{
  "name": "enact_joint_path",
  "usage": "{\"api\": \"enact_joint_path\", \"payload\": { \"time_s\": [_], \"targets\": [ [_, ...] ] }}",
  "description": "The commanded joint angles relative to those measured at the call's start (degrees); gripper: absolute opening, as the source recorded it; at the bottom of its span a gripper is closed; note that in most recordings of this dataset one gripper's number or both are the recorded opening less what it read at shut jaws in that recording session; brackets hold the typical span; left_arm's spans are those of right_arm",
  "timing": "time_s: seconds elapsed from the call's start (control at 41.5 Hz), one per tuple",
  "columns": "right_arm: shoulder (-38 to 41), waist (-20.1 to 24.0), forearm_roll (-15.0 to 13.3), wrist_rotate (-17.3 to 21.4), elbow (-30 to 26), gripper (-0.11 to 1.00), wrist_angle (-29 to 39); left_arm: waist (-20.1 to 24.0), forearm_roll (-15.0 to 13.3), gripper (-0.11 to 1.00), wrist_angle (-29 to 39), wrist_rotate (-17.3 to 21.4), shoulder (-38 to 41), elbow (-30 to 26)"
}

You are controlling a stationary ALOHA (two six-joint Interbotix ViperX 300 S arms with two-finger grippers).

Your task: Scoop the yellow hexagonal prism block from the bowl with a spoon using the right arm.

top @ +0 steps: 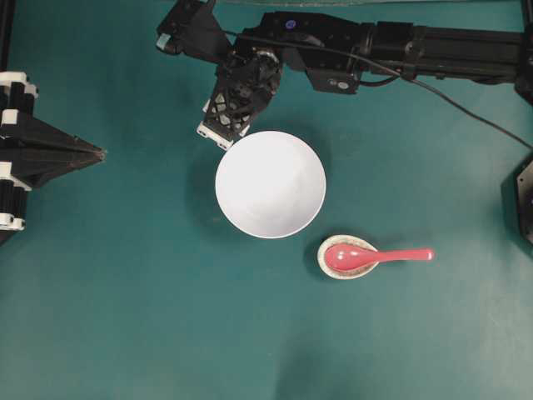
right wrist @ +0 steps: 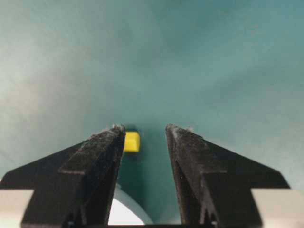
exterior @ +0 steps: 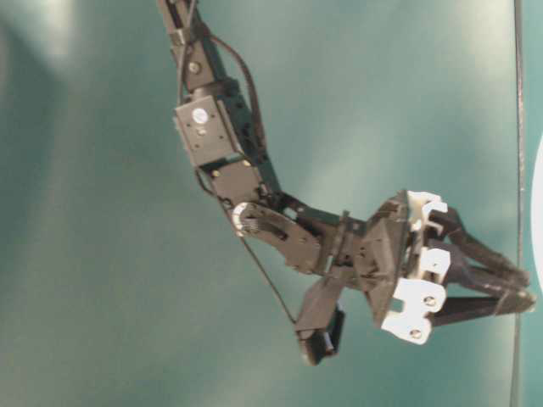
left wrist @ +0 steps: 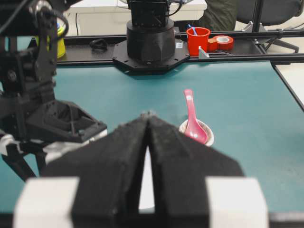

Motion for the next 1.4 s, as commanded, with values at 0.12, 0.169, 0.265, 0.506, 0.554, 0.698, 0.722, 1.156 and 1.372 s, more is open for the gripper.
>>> {"api": "enact_joint_path", "payload": {
  "time_s": [0.12,0.169,0.265,0.506,0.554,0.698,0.722,1.156,1.372],
  "targets": [
    [0.0,-0.3,0.0,0.3,-1.4,0.46,0.0,0.1,0.2,0.00,-0.7,0.1,0.3,-1.0],
    [0.4,-0.3,0.0,0.2,-1.4,0.46,0.2,0.0,0.2,0.00,-0.6,0.1,0.2,-1.0],
    [1.4,-0.3,0.2,0.2,-1.4,0.46,0.5,0.0,0.2,0.00,-0.6,0.1,0.3,-1.0],
    [2.3,-0.3,1.1,0.0,-1.4,0.46,0.8,0.0,0.2,0.00,-0.6,0.1,0.3,-1.0],
    [2.4,-0.3,1.4,-0.1,-1.5,0.46,1.1,0.1,0.2,0.00,-0.6,0.2,0.3,-1.0],
    [2.5,-0.3,2.3,-0.5,-1.5,0.46,2.9,0.1,0.2,0.00,-0.6,0.2,0.3,-1.0],
    [2.5,-0.3,2.5,-0.5,-1.5,0.46,3.2,0.0,0.2,0.00,-0.6,0.2,0.2,-1.0],
    [2.5,-0.2,3.3,-1.1,-1.7,0.46,2.4,0.0,0.2,0.00,-0.6,0.2,0.2,-1.0],
    [1.6,0.4,3.4,-4.9,-3.2,0.46,-2.6,0.0,0.2,0.00,-0.4,0.2,0.3,-0.9]
  ]
}}
